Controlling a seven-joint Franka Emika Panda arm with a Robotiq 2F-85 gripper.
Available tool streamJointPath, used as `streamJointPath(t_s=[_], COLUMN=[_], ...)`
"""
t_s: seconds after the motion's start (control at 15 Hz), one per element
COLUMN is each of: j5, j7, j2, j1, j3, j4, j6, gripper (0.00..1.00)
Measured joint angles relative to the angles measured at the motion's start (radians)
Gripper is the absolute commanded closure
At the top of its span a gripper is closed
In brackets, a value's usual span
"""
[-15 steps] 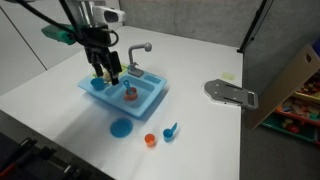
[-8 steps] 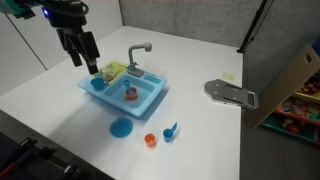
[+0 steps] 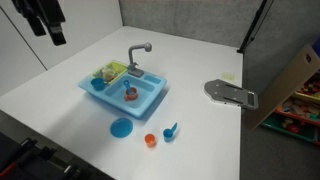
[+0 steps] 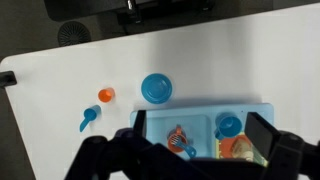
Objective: Take the cup out of the sink
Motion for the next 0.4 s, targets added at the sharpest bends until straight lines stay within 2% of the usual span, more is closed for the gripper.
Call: streamJointPath(t_s=[0.2, 0.4], j5=[0.018, 0.019], j7=[-0.019, -0.020], j2=[-0.060, -0.064], j1=[-0.002, -0.005], j3=[0.000, 0.004], j4=[0.006, 0.002], j6=[-0.039, -0.040], gripper=[0.00, 0.00])
